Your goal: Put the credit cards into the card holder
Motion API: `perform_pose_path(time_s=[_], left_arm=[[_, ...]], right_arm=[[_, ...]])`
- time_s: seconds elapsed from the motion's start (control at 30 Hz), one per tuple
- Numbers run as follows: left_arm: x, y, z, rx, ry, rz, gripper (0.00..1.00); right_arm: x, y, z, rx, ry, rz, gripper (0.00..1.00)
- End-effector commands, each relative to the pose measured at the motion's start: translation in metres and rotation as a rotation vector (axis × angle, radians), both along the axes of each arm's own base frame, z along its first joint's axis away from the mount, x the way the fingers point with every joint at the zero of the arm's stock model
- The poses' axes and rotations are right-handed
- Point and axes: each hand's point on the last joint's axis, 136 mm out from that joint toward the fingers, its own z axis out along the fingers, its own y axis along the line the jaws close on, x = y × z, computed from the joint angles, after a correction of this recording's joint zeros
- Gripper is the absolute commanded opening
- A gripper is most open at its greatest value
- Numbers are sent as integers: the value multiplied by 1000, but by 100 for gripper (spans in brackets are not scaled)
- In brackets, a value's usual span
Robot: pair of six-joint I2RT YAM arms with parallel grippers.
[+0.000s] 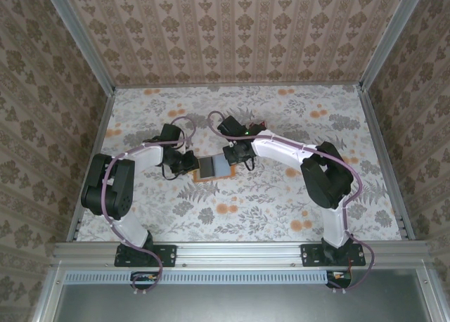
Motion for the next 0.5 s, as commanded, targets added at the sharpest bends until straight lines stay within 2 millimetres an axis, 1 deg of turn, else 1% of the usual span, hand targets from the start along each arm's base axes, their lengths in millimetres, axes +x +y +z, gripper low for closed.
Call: perform_pose_path(time_s=[0.0, 0.07, 0.23, 0.47], left_arm=[[-19, 13, -28, 83, 97, 2, 15], [-19, 13, -28, 83, 96, 0, 15], [-17, 11, -27, 78, 94, -4, 15], [-17, 10, -28, 77, 98, -4, 15]], right_arm=[[1, -6, 6, -34, -12, -8, 6], [0, -6, 10, -25, -15, -8, 3], [-5, 1, 28, 75, -21, -4, 1], [-13, 23, 68, 273, -35, 28, 1]])
